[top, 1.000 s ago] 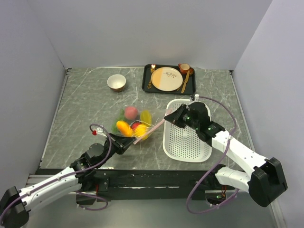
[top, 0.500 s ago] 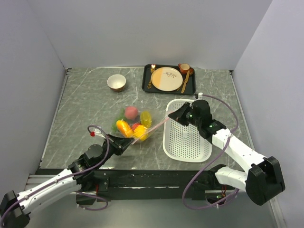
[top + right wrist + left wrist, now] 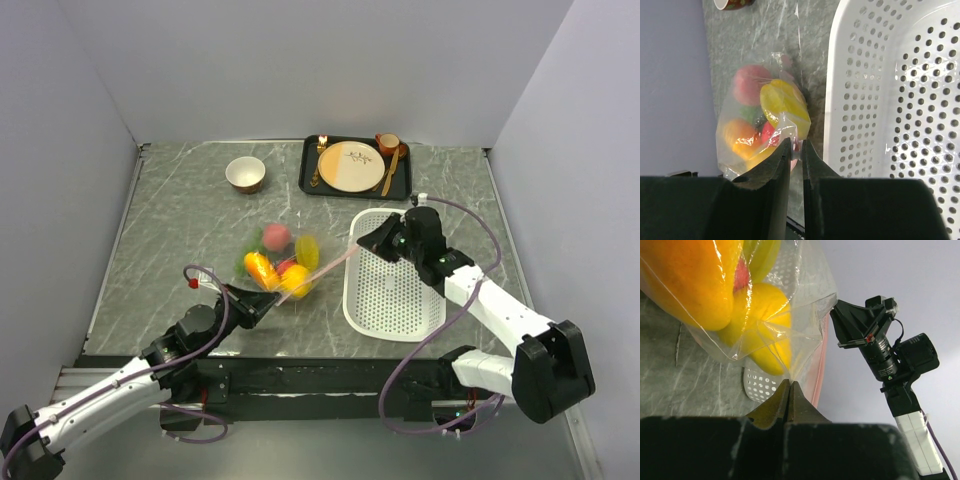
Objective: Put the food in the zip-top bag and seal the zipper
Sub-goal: Zip the zipper food storage bag at the center of the board.
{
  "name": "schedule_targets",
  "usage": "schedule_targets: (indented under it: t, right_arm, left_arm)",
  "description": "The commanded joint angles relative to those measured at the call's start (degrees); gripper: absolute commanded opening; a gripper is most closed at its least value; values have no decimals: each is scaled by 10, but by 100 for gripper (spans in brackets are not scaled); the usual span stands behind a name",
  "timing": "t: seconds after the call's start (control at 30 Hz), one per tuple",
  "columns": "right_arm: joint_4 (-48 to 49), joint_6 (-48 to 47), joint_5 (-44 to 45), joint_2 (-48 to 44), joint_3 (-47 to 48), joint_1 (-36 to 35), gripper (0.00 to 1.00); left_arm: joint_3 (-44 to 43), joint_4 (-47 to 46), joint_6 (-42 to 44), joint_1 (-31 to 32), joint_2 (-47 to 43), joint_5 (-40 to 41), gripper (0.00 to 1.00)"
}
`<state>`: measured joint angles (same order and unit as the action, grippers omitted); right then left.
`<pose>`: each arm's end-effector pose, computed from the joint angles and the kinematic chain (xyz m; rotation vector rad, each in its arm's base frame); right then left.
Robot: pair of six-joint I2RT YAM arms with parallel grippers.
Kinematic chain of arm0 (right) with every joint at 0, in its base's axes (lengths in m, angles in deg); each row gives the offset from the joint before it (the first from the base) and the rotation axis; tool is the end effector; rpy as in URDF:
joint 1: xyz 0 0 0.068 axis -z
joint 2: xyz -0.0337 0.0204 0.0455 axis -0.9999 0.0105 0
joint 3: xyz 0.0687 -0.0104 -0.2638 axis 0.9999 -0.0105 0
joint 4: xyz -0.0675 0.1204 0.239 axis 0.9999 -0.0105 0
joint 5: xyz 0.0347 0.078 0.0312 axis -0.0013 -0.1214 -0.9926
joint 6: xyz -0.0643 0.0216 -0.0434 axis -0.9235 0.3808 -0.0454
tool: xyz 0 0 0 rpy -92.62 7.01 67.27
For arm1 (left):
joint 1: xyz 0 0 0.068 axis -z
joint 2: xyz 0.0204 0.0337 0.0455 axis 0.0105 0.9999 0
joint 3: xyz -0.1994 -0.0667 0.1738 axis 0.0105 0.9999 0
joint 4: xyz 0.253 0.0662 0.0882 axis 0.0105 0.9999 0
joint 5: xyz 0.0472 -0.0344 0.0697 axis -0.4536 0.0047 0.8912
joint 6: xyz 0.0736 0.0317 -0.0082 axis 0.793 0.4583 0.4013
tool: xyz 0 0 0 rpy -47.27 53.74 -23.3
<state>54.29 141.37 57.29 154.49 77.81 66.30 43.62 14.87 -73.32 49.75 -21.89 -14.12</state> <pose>0.2703 0.1293 0.2245 0.4354 2.1873 0.9591 0.1260 -0.1261 0.1655 -0.8424 1.8271 -1.4972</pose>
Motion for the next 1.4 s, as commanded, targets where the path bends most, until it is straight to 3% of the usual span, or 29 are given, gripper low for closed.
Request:
schedule_targets:
  t: [0.0, 0.83, 0.9, 0.93, 1.03, 1.17, 1.37]
  right_arm:
    - [16, -19, 28, 7, 33, 14, 14]
    - [-19, -91, -72, 29, 135, 17, 20]
    - [-19, -93, -77, 35, 135, 17, 31]
    - [-18, -92, -75, 35, 133, 17, 48]
    - [-31, -93, -45, 28, 121, 17, 73]
    - [-35, -75, -13, -7, 91, 22, 82]
    - [-33, -23, 15, -71, 10, 22, 82]
  left_arm:
    - [-19, 28, 21, 0, -13, 17, 1]
    - [-55, -70, 50, 1, 73, 7, 1]
    - [-60, -69, 53, 1, 70, 11, 1]
    - [-61, -66, 52, 1, 69, 12, 1]
    - [-59, -62, 51, 0, 63, 19, 1]
    - [-48, -75, 41, 1, 58, 26, 1]
    - [-40, -84, 35, 1, 65, 23, 1]
